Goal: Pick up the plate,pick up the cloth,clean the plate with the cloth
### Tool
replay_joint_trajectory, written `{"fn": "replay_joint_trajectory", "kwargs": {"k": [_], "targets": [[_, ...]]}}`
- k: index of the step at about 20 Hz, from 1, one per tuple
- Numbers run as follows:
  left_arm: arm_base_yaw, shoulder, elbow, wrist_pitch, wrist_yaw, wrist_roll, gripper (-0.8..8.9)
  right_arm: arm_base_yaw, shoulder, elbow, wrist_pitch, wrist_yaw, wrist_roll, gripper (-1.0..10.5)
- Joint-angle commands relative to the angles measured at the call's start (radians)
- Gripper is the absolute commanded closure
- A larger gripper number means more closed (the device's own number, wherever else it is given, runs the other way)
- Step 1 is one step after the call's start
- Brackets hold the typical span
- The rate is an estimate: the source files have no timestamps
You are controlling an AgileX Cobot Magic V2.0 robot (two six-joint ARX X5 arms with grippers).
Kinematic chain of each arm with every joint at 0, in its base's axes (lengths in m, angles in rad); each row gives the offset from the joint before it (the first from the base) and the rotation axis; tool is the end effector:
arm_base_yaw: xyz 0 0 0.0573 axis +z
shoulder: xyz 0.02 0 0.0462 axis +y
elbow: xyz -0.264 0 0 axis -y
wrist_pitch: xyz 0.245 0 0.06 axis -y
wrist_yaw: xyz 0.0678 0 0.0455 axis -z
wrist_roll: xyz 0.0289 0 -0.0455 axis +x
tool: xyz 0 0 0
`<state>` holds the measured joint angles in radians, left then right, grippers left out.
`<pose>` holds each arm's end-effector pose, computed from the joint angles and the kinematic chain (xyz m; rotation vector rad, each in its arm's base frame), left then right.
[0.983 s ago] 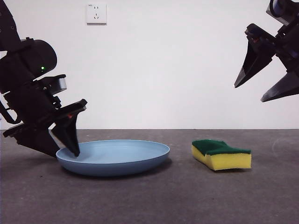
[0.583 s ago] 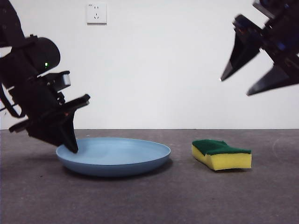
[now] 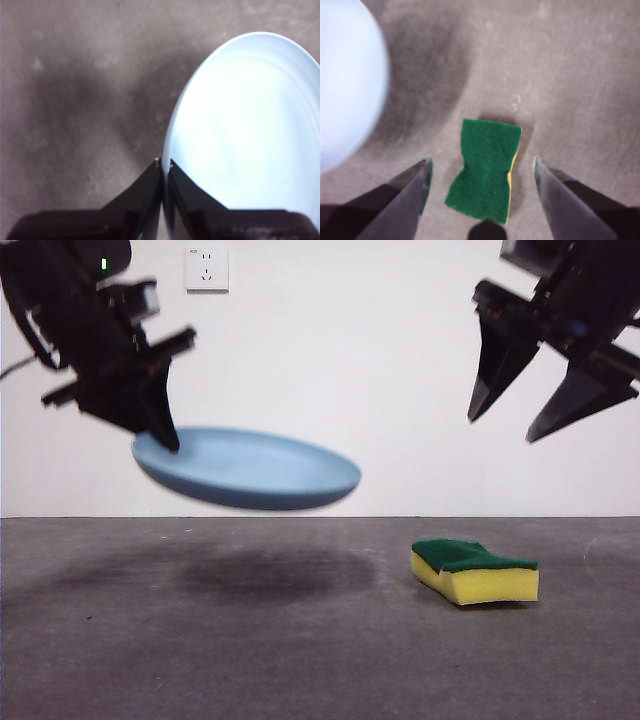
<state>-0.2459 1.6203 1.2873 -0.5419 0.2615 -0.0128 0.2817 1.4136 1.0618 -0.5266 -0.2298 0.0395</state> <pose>0.3334 -0.0914 0.2703 -0.0186 0.8869 -0.4687 0.2773 0.0871 0.2623 0.0131 0.8965 0.4603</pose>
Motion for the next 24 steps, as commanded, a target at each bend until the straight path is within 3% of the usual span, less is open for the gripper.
{"fn": "replay_joint_trajectory", "kwargs": {"k": [1,4,8,12,18,24], "targets": [[-0.003,-0.008,0.052,-0.054,0.001,0.045,8.21,0.017,0.069,0.011,-0.004,0.005,-0.017,6.2],[-0.003,-0.008,0.105,-0.112,0.001,0.061,8.2,0.034,0.133,0.011,-0.004,0.006,-0.035,6.7],[-0.004,-0.009,0.136,-0.148,0.002,0.07,8.21,0.087,0.255,0.011,0.006,0.081,-0.06,6.7],[-0.004,-0.009,0.136,-0.166,0.002,0.07,8.21,0.114,0.343,0.011,0.047,0.092,-0.064,6.7],[-0.004,-0.009,0.136,-0.162,0.001,0.07,8.21,0.121,0.393,0.011,0.058,0.135,-0.082,9.6],[-0.015,0.0,0.136,-0.134,-0.074,0.069,8.21,0.121,0.377,0.027,0.047,0.127,-0.079,9.6]]}}
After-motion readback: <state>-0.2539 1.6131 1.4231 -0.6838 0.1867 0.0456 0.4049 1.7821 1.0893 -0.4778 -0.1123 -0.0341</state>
